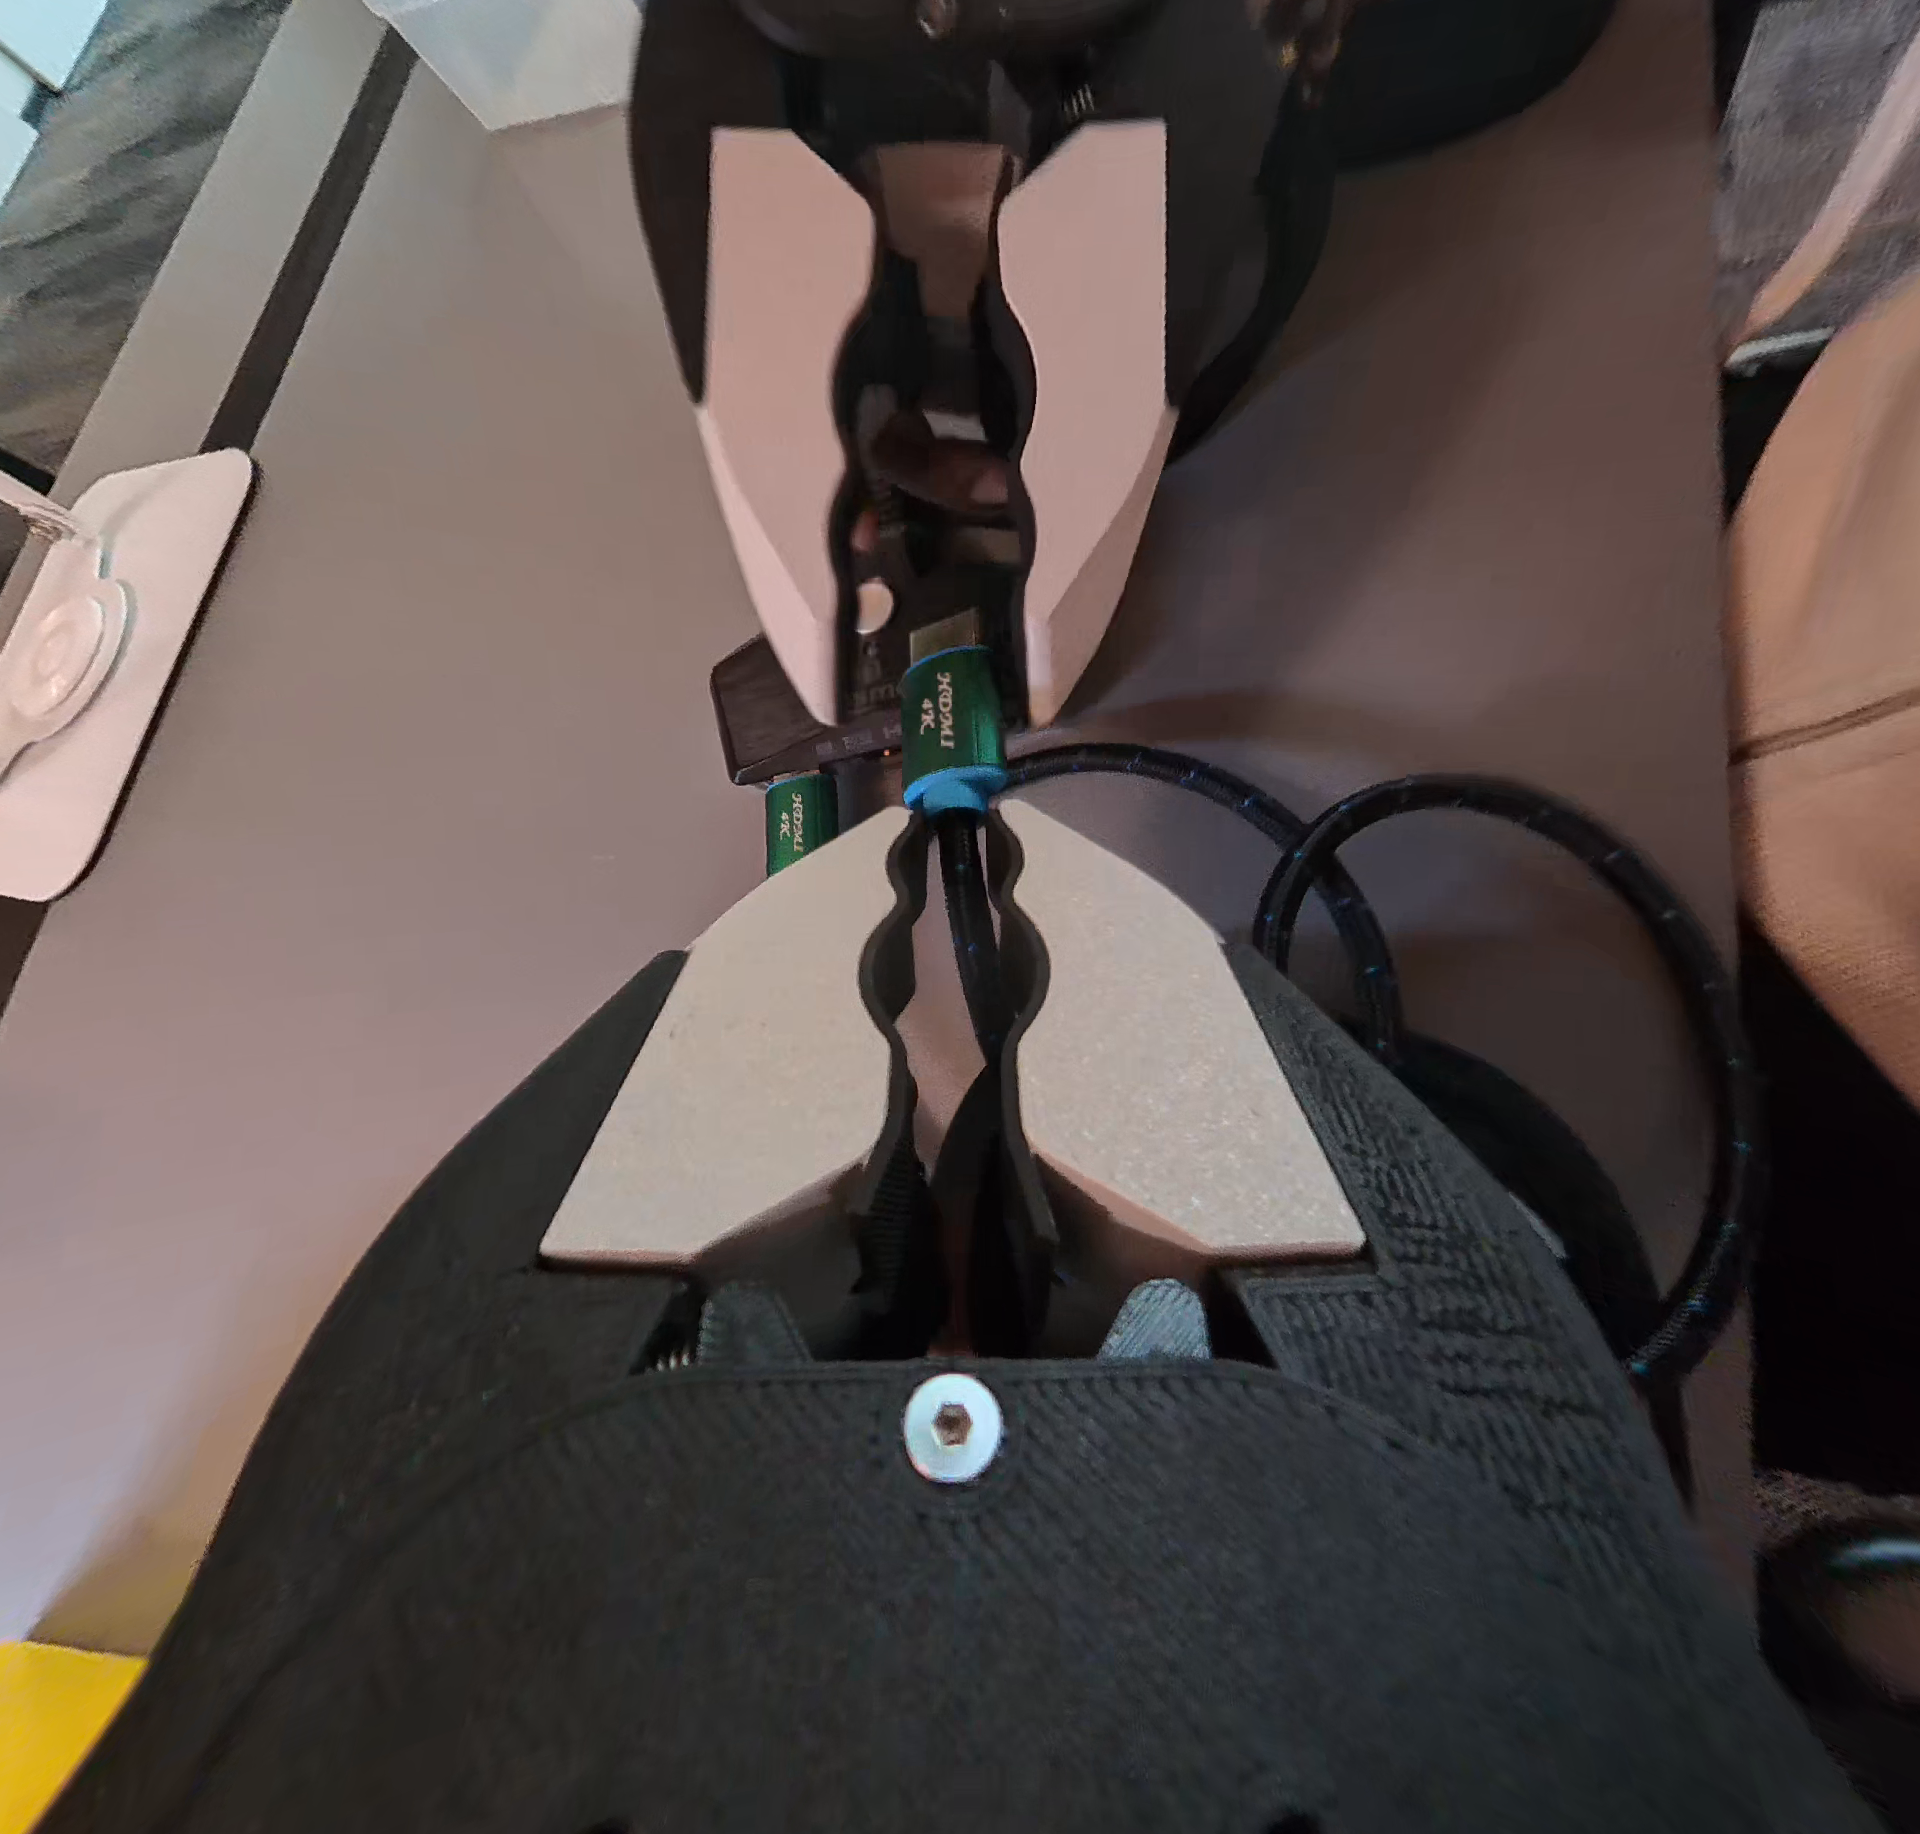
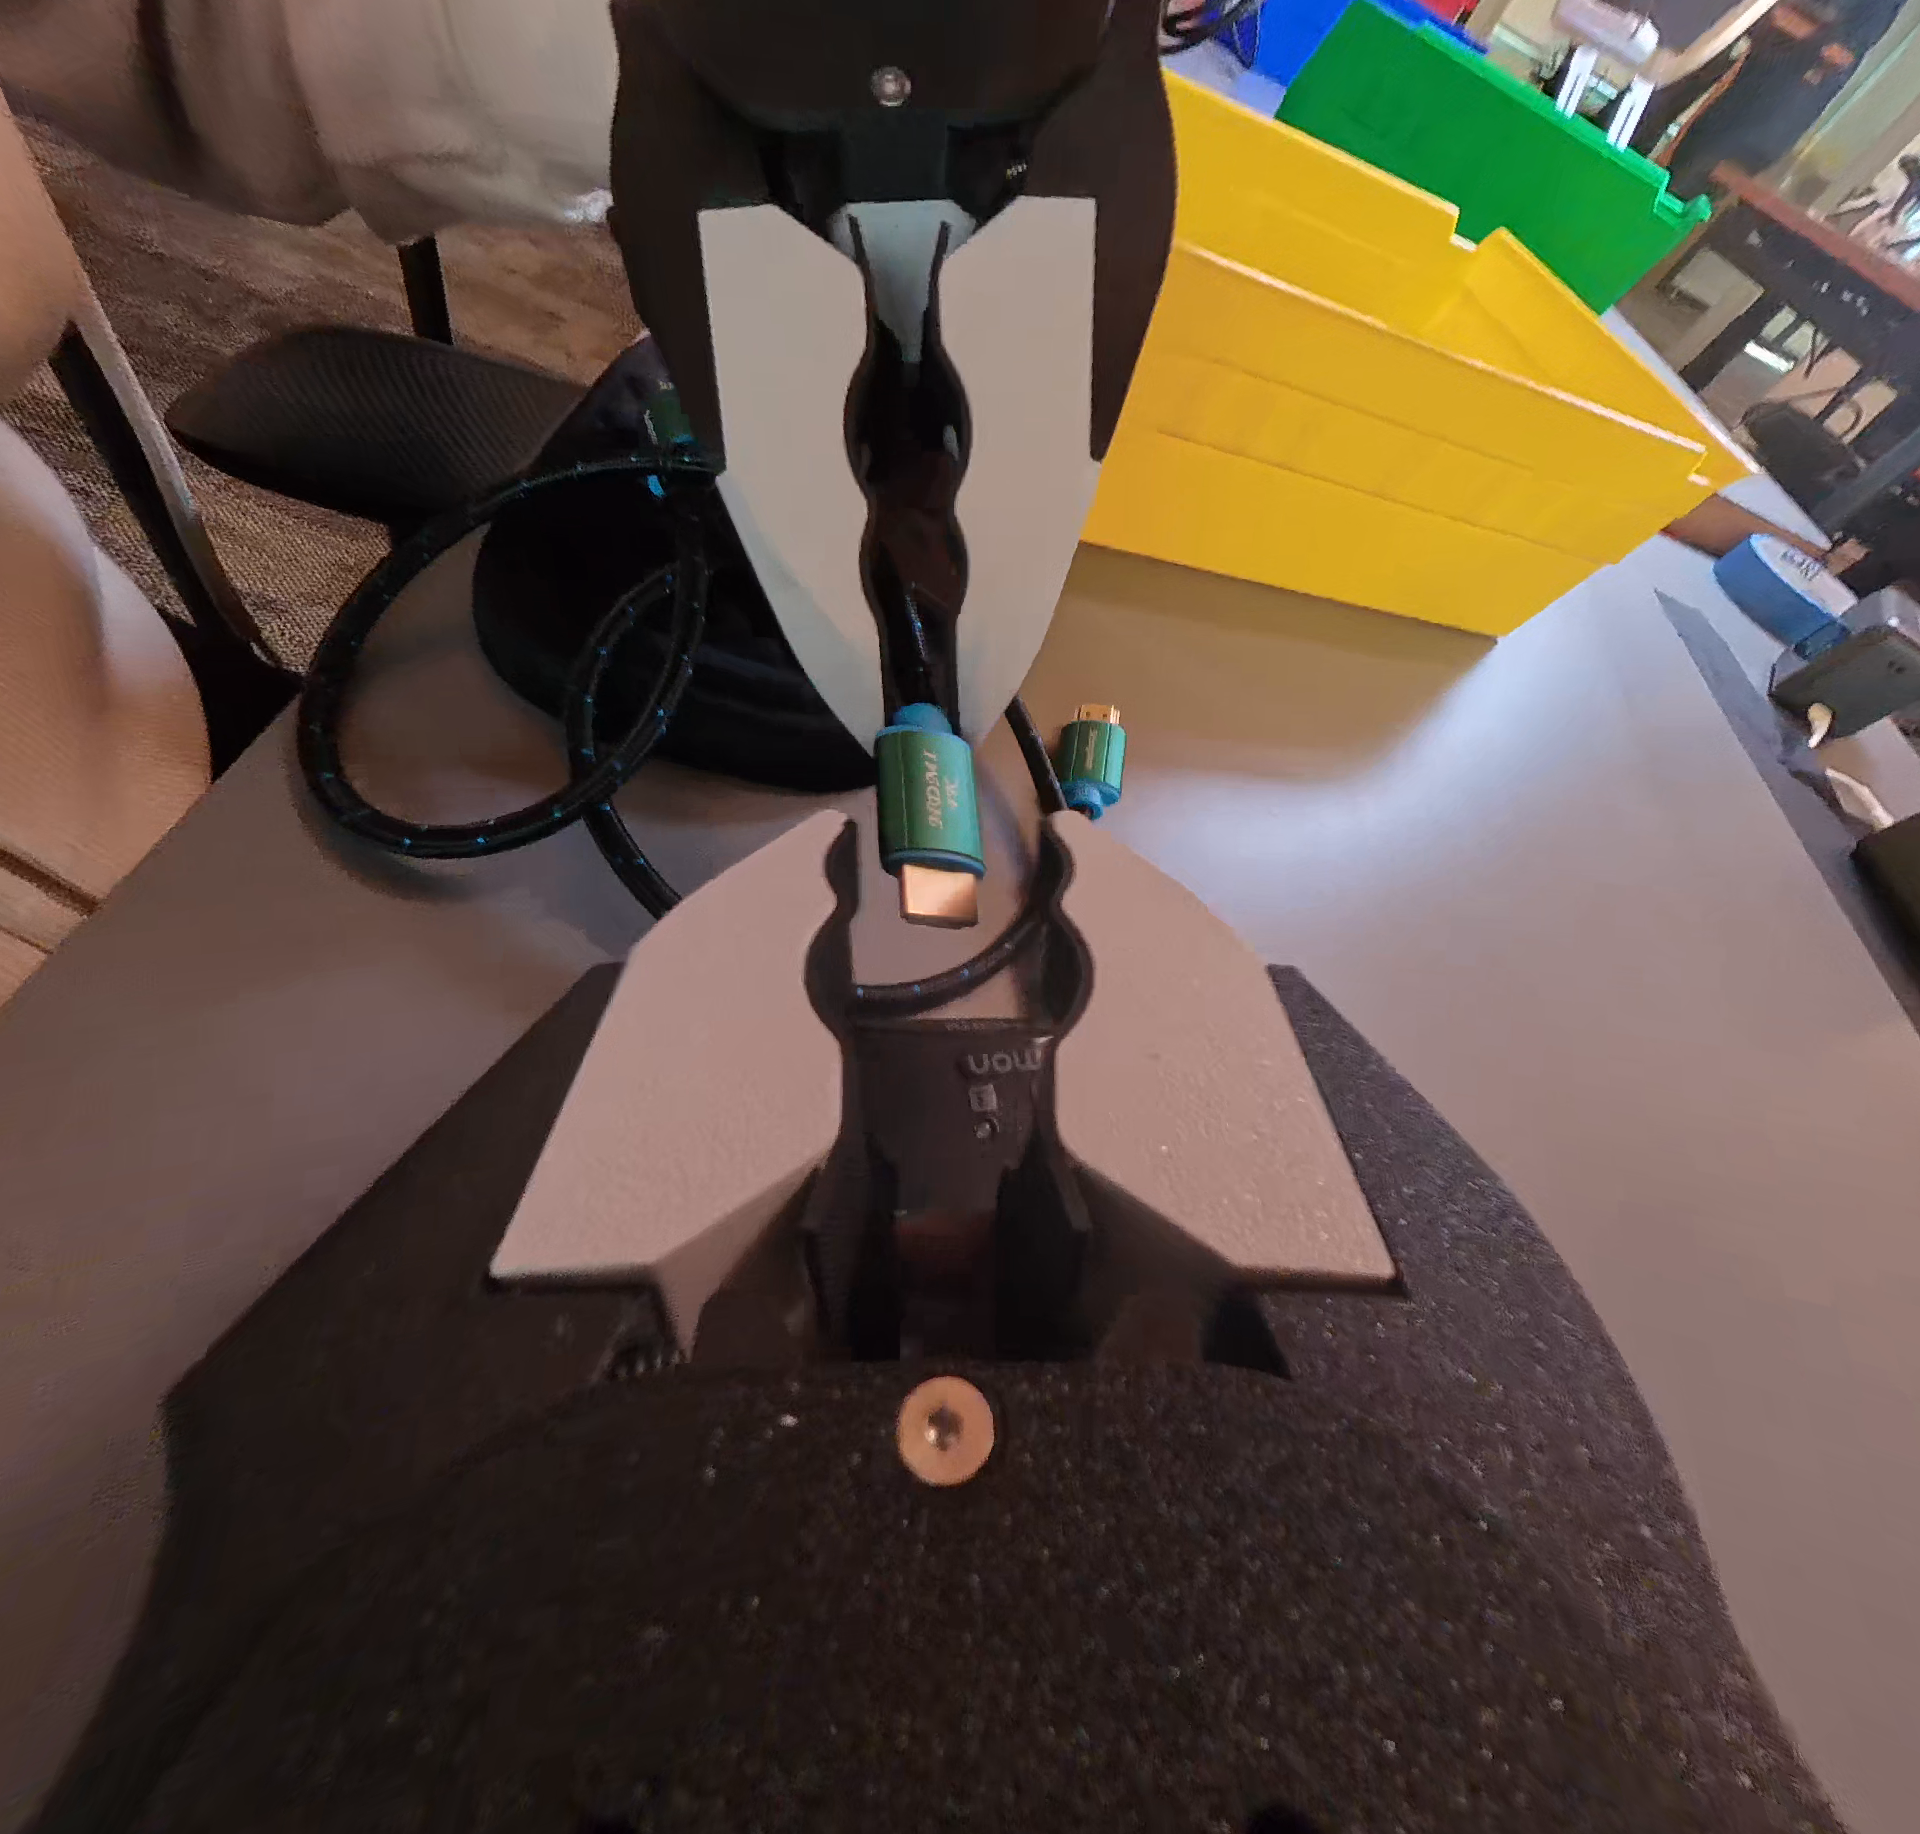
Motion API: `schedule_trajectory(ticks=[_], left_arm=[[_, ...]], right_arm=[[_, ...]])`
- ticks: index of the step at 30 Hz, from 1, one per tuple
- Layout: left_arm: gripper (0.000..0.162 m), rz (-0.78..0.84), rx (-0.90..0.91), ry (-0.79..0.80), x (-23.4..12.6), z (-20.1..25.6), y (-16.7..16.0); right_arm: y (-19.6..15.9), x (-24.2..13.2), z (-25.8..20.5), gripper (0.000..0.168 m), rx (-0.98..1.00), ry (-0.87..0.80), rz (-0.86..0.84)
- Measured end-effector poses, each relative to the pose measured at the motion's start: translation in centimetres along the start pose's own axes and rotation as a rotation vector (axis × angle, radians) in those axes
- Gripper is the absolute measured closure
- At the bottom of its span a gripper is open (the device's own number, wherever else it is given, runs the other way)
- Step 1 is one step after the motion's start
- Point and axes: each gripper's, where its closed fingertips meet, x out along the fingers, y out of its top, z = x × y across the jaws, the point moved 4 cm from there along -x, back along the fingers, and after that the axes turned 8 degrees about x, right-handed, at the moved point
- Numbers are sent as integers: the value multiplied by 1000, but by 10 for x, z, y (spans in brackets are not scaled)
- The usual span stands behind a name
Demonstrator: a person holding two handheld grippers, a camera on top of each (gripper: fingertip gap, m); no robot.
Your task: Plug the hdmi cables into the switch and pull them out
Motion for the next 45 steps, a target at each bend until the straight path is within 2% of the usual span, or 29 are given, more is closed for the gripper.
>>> schedule_trajectory(ticks=[5, 8, 9, 12, 17, 21, 24, 27, 31, 36, 40, 45], left_arm=[[152, -130, 31, 38, 7, -9, -15], [152, -216, 82, 49, 12, -13, -21], [152, -235, 106, 46, 15, -13, -22], [153, -281, 161, 53, 23, -14, -27], [153, -291, 163, 47, 30, -14, -37], [153, -285, 164, 37, 32, -14, -40], [153, -282, 182, 32, 33, -16, -40], [153, -312, 191, 24, 35, -18, -39], [153, -425, 286, 57, 36, -23, -40], [152, -588, 667, 204, 37, -24, -37], [153, -485, 614, 248, 32, -26, -33], [153, -365, 725, 402, 18, -27, -18]], right_arm=[[-8, -17, 10, 86, 67, 24, -94], [-17, -26, 17, 65, 102, 30, -202], [-22, -28, 18, 64, 115, 40, -262], [-38, -33, 25, 87, 213, 28, -493], [-48, -36, 27, 114, 242, 69, -527], [-52, -37, 29, 115, 231, 79, -501], [-65, -40, 33, 115, 175, 68, -585], [-64, -34, 33, 129, 191, 100, -509], [-67, -33, 37, 129, 184, 124, -412], [-67, -34, 38, 130, 162, 122, -403], [-64, -36, 39, 128, 184, 144, -375], [-19, -43, 45, 131, 350, 169, -97]])
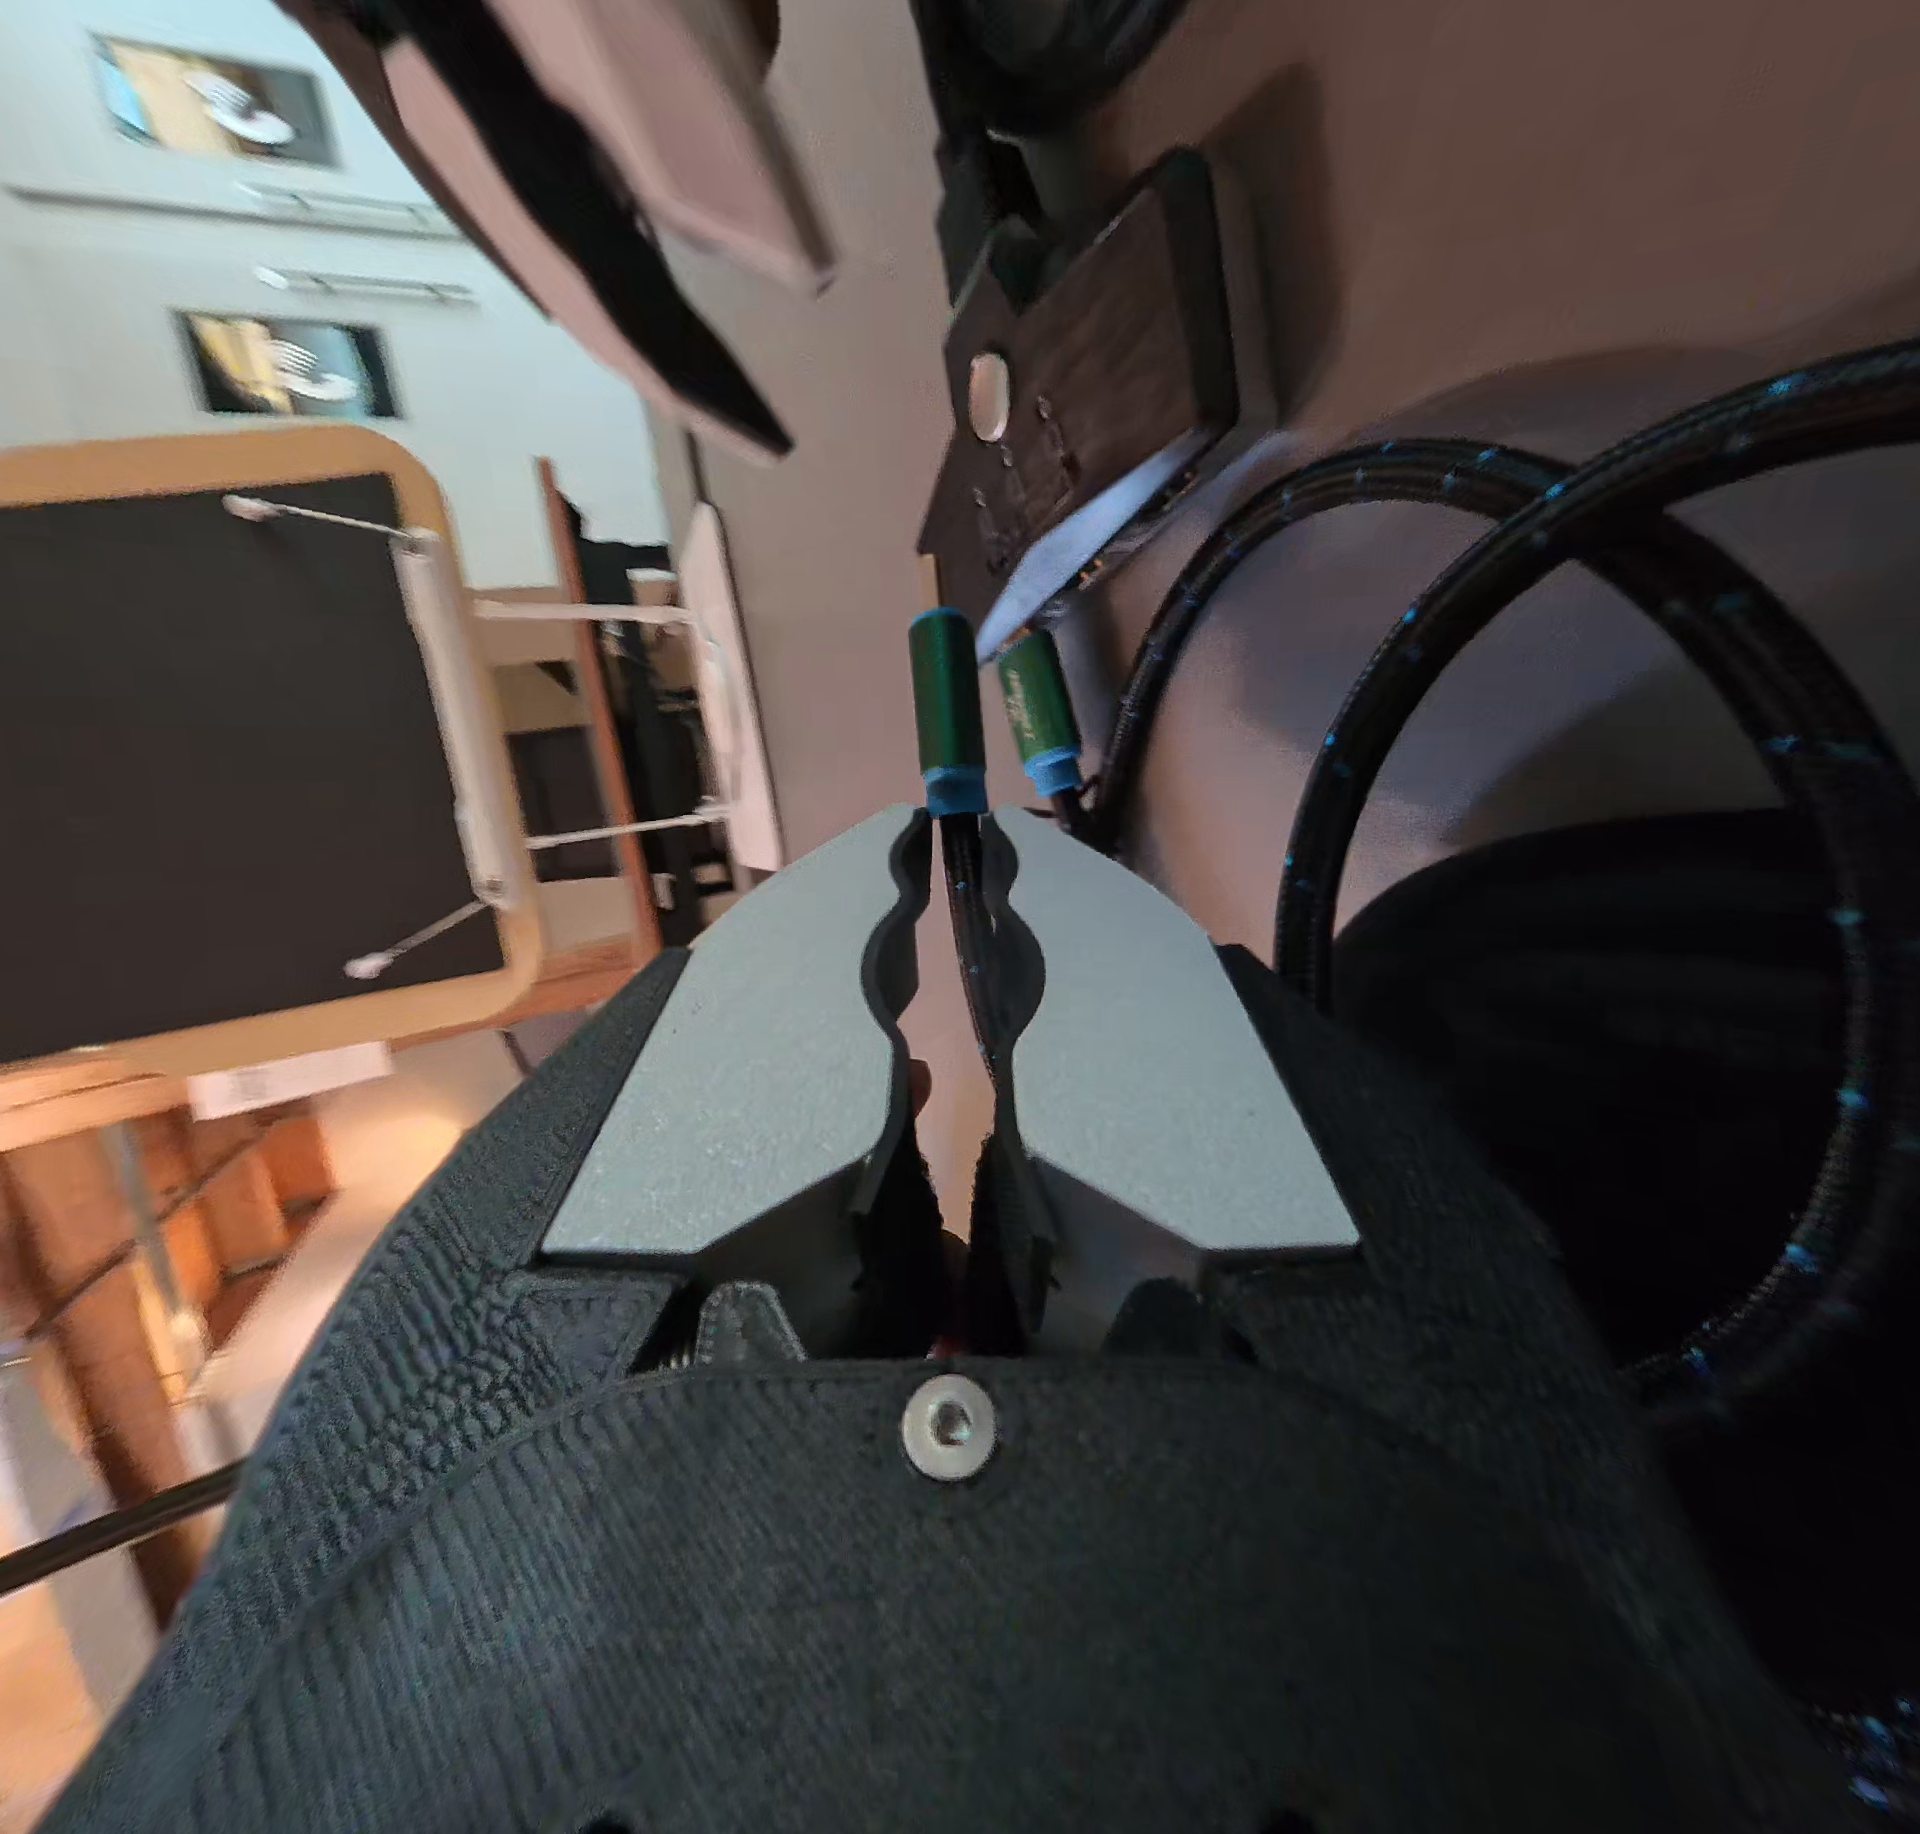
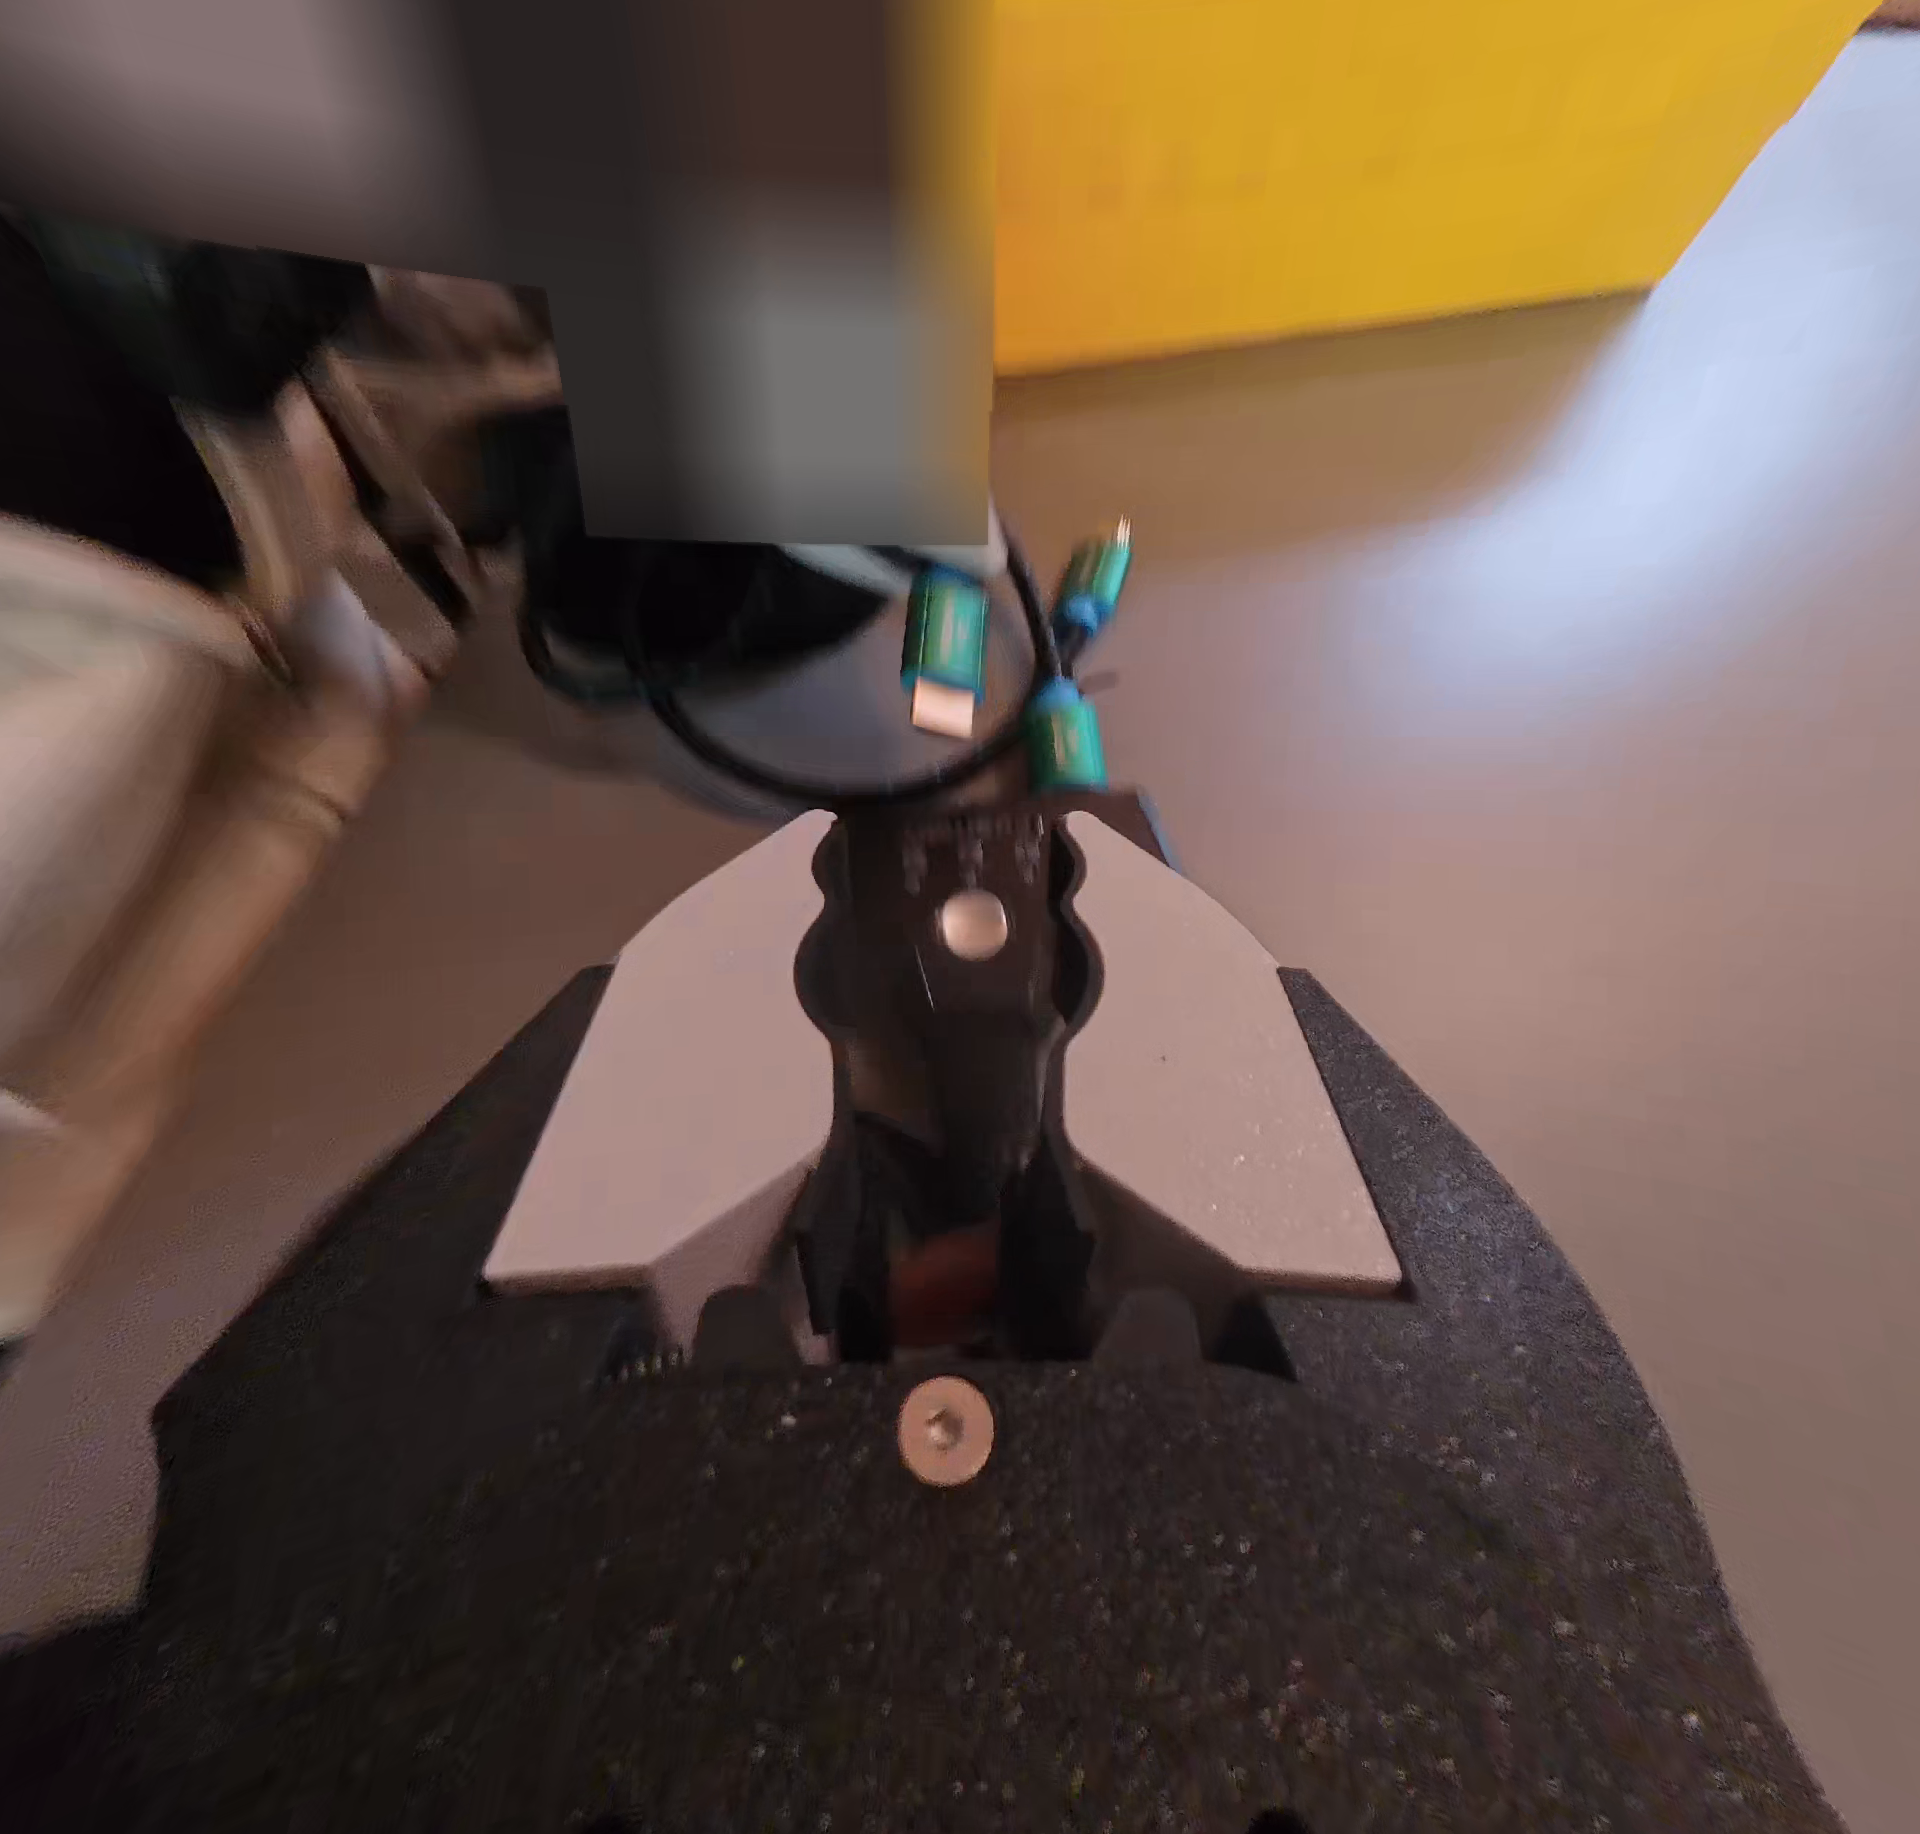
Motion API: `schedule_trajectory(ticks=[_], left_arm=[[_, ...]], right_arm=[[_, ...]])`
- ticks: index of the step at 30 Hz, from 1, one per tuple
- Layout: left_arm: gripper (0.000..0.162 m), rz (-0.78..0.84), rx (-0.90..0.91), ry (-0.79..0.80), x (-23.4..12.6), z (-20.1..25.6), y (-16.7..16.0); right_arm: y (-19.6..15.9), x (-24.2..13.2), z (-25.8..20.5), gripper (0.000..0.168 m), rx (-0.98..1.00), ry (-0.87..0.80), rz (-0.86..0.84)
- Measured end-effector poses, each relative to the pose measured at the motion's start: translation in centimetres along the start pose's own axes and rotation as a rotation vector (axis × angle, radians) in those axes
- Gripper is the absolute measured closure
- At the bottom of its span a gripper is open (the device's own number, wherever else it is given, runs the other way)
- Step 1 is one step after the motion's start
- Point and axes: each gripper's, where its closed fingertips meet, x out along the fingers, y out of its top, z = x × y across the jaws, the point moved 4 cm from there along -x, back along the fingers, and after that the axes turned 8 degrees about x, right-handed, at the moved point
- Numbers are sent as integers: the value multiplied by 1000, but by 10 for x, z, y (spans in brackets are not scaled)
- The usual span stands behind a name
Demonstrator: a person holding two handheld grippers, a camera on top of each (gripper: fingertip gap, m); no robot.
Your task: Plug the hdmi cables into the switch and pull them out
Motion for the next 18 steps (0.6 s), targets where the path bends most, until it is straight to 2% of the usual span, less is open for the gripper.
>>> schedule_trajectory(ticks=[2, 4, 6, 8, 12, 15, 17, 18], left_arm=[[153, 14, 44, 71, -3, -3, 4], [153, 26, 57, 110, -4, -6, 6], [153, 23, 60, 115, -3, -6, 5], [153, 25, 61, 124, -3, -6, 5], [153, 47, 32, 142, -5, -6, 5], [151, 152, -195, 63, -5, -6, 6], [133, 254, -425, -88, -7, -5, 8], [132, 314, -541, -187, -8, -3, 10]], right_arm=[[16, 8, -5, 131, 112, 42, 53], [19, 23, -8, 131, 174, 68, 26], [14, 36, -9, 134, 165, 72, -32], [10, 43, -9, 145, 153, 58, -55], [10, 43, -10, 149, 111, 43, -13], [9, 42, -13, 149, -36, -3, -11], [6, 43, -14, 150, -154, -54, -38], [6, 44, -15, 150, -210, -72, -42]])
